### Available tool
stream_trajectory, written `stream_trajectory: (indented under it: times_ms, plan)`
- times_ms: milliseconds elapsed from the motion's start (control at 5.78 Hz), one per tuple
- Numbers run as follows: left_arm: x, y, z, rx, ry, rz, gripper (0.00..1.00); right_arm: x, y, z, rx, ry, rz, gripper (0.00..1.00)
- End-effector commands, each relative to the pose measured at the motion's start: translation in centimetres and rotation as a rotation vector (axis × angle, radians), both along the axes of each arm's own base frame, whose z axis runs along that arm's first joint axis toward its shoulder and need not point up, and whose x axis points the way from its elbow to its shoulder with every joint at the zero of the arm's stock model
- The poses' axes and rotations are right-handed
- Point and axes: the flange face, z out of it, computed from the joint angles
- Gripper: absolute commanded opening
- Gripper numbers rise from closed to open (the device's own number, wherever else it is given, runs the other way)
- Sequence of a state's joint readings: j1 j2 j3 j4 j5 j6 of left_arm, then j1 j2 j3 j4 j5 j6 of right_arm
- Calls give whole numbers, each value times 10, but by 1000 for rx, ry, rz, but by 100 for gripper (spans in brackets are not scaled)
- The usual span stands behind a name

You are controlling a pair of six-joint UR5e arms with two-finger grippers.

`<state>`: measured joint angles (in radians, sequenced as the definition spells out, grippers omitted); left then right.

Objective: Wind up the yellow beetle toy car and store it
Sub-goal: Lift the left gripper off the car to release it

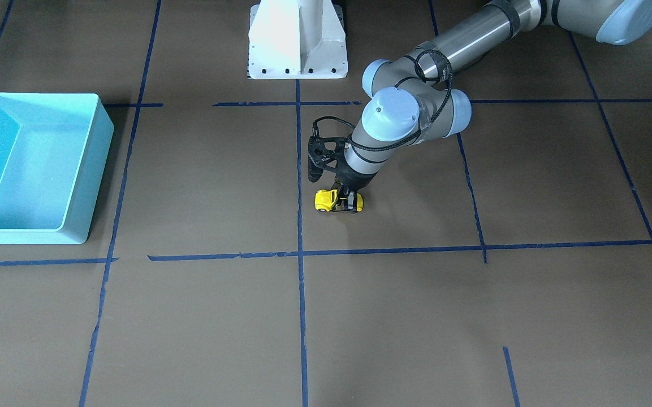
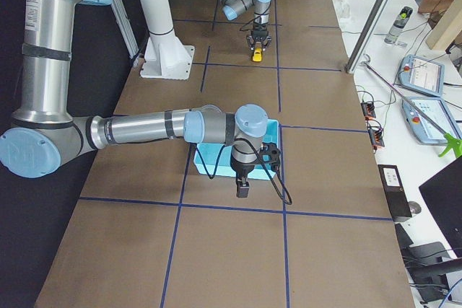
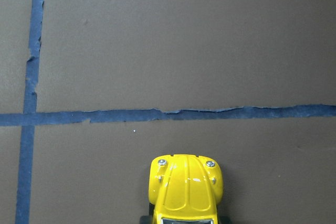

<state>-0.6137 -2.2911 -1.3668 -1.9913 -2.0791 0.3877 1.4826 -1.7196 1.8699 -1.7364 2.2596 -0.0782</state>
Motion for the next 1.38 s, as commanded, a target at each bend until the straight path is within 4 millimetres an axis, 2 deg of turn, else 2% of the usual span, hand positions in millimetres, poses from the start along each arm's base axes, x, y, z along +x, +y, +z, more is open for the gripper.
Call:
stream_trajectory:
  times_ms: [0, 173, 346, 519, 1212]
  plan:
    - [-20, -4, 32, -21, 28, 26, 0, 0, 0, 0, 0, 0, -1, 100]
    - [-43, -16, 49, -49, 49, 45, 0, 0, 0, 0, 0, 0, -1, 100]
    - [-56, -17, 72, -79, 40, 51, 4, 0, 0, 0, 0, 0, -1, 100]
    - [-61, -15, 82, -76, 45, 49, 99, 0, 0, 0, 0, 0, 1, 100]
    - [-78, -13, 84, -71, 53, 35, 100, 0, 0, 0, 0, 0, 1, 100]
